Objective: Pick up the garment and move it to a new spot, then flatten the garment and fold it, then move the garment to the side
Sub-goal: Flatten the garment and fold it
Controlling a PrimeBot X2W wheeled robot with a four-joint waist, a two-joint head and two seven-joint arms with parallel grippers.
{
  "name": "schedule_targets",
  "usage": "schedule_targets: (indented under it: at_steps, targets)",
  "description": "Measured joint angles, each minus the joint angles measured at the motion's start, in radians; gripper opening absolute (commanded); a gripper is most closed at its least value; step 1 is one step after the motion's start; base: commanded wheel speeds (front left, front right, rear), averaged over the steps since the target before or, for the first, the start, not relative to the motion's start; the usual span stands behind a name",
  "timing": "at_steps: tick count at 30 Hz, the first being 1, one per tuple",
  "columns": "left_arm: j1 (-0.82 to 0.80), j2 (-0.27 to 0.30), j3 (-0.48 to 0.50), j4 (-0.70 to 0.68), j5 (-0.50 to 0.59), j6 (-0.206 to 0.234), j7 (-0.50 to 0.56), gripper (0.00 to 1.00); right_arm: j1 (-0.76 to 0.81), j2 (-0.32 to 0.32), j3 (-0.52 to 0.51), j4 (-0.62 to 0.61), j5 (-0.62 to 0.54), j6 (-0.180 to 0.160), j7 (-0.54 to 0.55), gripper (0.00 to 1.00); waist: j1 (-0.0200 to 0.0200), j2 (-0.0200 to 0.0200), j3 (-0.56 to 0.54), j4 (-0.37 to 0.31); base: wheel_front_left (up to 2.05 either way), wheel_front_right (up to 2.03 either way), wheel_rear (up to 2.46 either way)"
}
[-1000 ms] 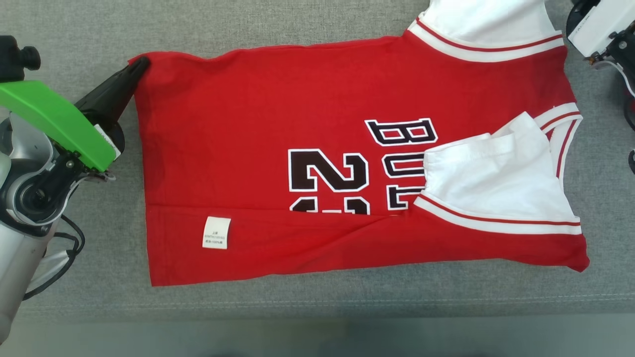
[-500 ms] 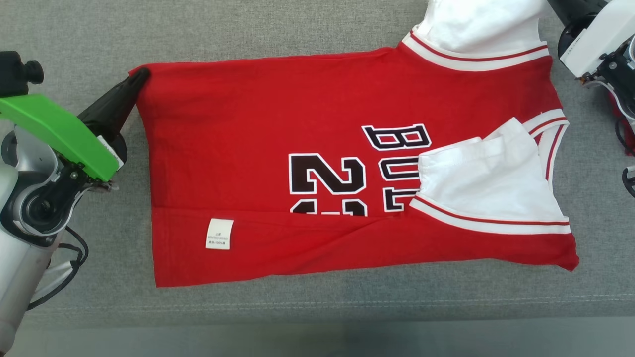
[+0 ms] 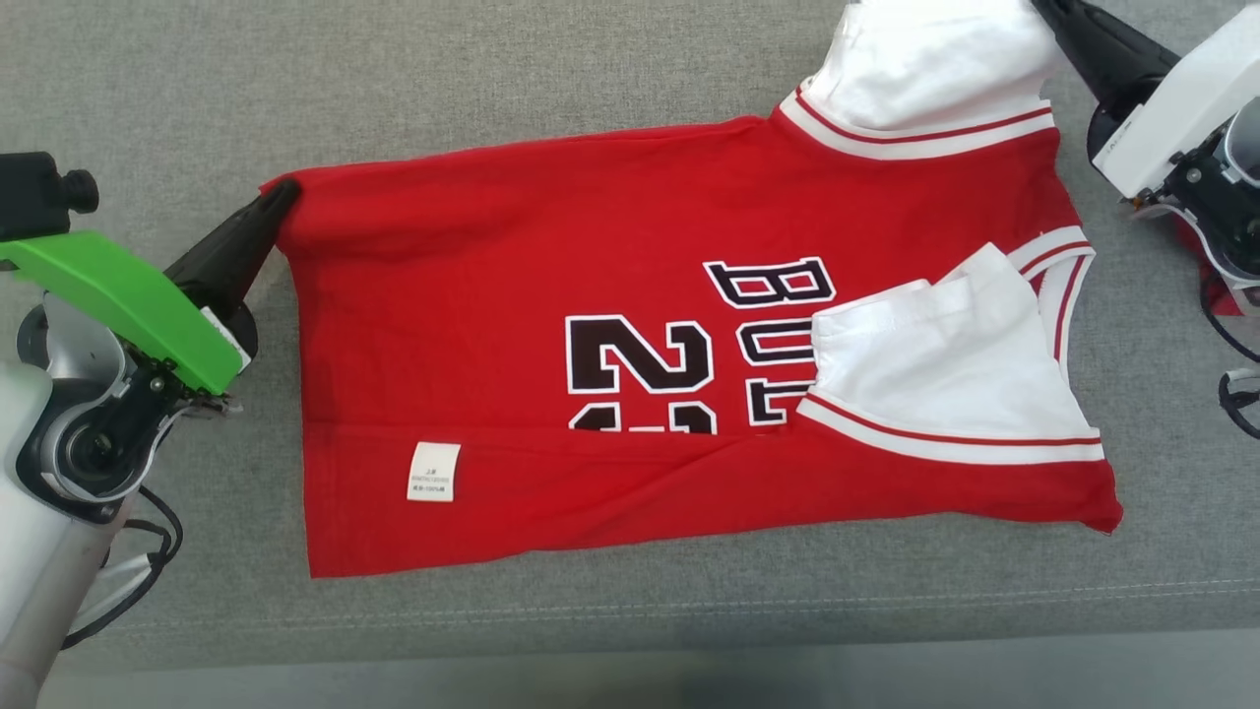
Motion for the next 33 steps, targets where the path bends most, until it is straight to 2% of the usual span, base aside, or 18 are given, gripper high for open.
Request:
schedule_targets:
  at_steps: [23, 33]
  targets:
    - [0.121, 0.026, -0.004, 0.007, -0.035, 0.000, -0.056, 0.00, 0.171, -0.003, 0.016, -0.098, 0.041, 0.002, -0.028, 0.00, 0.0000, 0.0000, -0.099, -0.040, 0.00, 0.00, 0.00]
    - [0.132, 0.034, -0.004, 0.002, -0.032, 0.000, -0.088, 0.00, 0.199, -0.027, -0.003, -0.158, 0.061, -0.011, -0.048, 0.00, 0.0000, 0.0000, -0.111, -0.058, 0.00, 0.00, 0.00]
